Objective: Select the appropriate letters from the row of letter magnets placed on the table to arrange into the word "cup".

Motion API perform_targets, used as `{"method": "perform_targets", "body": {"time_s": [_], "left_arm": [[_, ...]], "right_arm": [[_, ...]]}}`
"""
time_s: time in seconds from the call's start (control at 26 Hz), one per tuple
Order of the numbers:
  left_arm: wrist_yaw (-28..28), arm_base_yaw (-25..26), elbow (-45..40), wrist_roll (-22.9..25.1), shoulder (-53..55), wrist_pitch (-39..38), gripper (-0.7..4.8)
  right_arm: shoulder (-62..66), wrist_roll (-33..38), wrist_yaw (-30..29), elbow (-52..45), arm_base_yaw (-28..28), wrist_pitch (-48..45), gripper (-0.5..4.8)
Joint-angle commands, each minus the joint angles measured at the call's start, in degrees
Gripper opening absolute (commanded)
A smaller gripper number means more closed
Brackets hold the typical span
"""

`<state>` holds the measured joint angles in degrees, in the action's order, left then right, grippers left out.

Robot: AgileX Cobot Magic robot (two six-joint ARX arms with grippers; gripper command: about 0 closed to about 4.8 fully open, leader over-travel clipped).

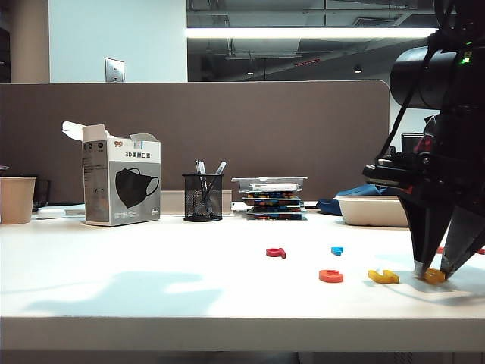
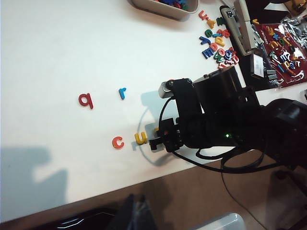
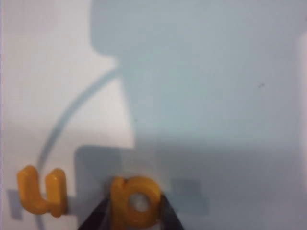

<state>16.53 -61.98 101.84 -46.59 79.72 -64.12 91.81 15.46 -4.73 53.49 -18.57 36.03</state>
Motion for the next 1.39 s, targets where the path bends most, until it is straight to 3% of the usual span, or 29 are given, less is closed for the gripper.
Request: {"method": "perform_targets", "body": {"time_s": [0.04,0.23,0.31,0.62,1.16,1.23,1.39], "left_arm": [[0.2,0.0,0.2,-0.2,-0.2,0.4,-0.05],[0.2,0.0,0.2,-0.2,-0.2,0.4,-0.05],[0.2,0.0,0.2,-0.2,-0.2,0.4,-0.05],[0.2,0.0,0.2,-0.2,-0.2,0.4,-0.05],[0.2,0.0,0.2,-0.2,-0.2,0.4,-0.05],[0.2,0.0,0.2,-0.2,-0.2,0.4,-0.05],[0.2,0.0,0.2,-0.2,-0.2,0.4,-0.05]], "right_arm": [[1.0,1.0,1.2,-0.8,0.1,1.4,1.82],[1.0,1.0,0.7,-0.7,0.1,1.3,1.87],[1.0,1.1,0.5,-0.7,0.1,1.1,2.33],[1.0,1.0,-0.1,0.8,0.1,1.8,2.35],[0.9,0.8,-0.3,13.2,0.1,6.2,2.33],[0.7,-0.2,-0.3,15.9,0.2,6.9,1.81],[-0.5,-2.4,0.9,19.6,0.3,7.8,0.22]]}}
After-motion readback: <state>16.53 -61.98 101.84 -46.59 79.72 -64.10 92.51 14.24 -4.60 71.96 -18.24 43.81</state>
